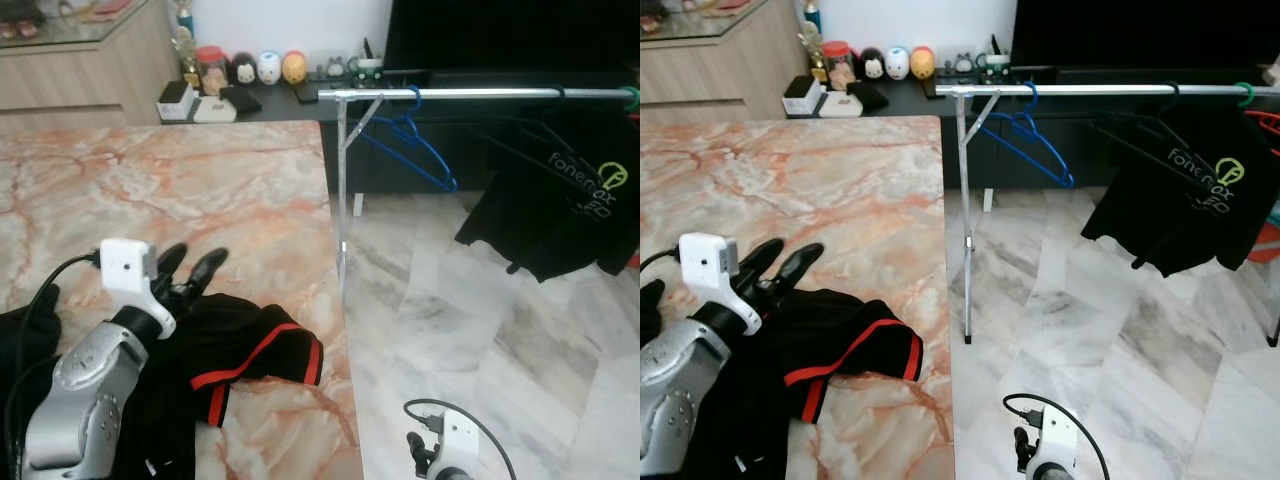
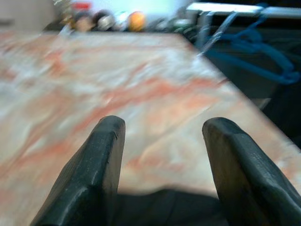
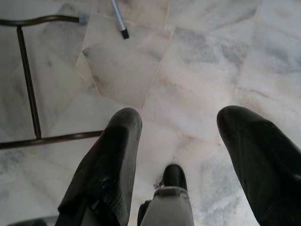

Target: Hang hanger

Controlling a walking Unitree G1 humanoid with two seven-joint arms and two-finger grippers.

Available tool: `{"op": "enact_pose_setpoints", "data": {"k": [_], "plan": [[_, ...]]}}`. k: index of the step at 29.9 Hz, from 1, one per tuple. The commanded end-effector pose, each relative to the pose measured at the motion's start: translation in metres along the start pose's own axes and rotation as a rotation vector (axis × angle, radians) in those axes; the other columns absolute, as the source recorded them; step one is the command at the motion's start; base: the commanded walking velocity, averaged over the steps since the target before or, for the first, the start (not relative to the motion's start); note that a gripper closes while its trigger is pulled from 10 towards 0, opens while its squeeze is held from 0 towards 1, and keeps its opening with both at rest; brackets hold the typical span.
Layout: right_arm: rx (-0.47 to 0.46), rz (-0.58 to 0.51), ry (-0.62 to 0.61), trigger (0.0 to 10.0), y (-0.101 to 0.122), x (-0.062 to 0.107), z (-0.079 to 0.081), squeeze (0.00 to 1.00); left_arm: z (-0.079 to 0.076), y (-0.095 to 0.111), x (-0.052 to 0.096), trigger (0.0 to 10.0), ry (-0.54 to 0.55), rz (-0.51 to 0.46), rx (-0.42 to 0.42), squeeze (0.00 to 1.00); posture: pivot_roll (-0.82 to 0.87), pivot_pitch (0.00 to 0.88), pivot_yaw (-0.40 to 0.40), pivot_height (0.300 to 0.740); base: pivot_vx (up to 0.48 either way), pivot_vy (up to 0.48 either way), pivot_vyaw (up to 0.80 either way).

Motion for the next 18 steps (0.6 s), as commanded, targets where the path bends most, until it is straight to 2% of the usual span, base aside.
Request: {"op": "enact_pose_setpoints", "data": {"k": [1,4,6,12,18], "plan": [[-0.016,-0.009,-0.005,10.0,0.001,0.000,-0.001,0.00,0.000,0.005,0.000,10.0,0.021,-0.028,-0.017,0.00,0.07,0.030,-0.005,0.740,0.000,0.000,0.00],[-0.003,-0.012,-0.014,10.0,0.000,0.001,-0.003,0.00,-0.008,-0.002,0.003,10.0,0.010,-0.032,-0.012,0.00,0.07,0.011,-0.017,0.740,0.000,0.000,0.00],[0.003,-0.013,-0.014,10.0,0.000,0.001,-0.004,0.00,-0.008,-0.007,0.005,10.0,0.020,-0.027,-0.030,0.00,0.08,0.002,-0.023,0.740,0.000,0.000,0.00],[0.012,-0.015,-0.001,10.0,0.002,0.000,-0.001,0.00,-0.008,-0.007,0.000,10.0,0.035,-0.060,-0.006,0.00,0.08,0.000,-0.026,0.740,0.000,0.000,0.00],[0.020,-0.022,0.010,10.0,0.006,-0.001,0.002,0.00,-0.015,-0.007,-0.006,10.0,0.011,-0.076,0.001,0.00,0.07,0.000,-0.020,0.740,-0.260,0.000,0.00]]}}
Point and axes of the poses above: a point about 5 cm out from each wrist's last joint towards the gripper, its own x axis pointing back from the gripper into the wrist, its own y axis along the axis of the wrist's last joint, z = x × y, the point moved 5 cm from there along -x, pointing out of the wrist towards the gripper, and after that the axes turned 13 degrees about x, right-handed, at the moved point
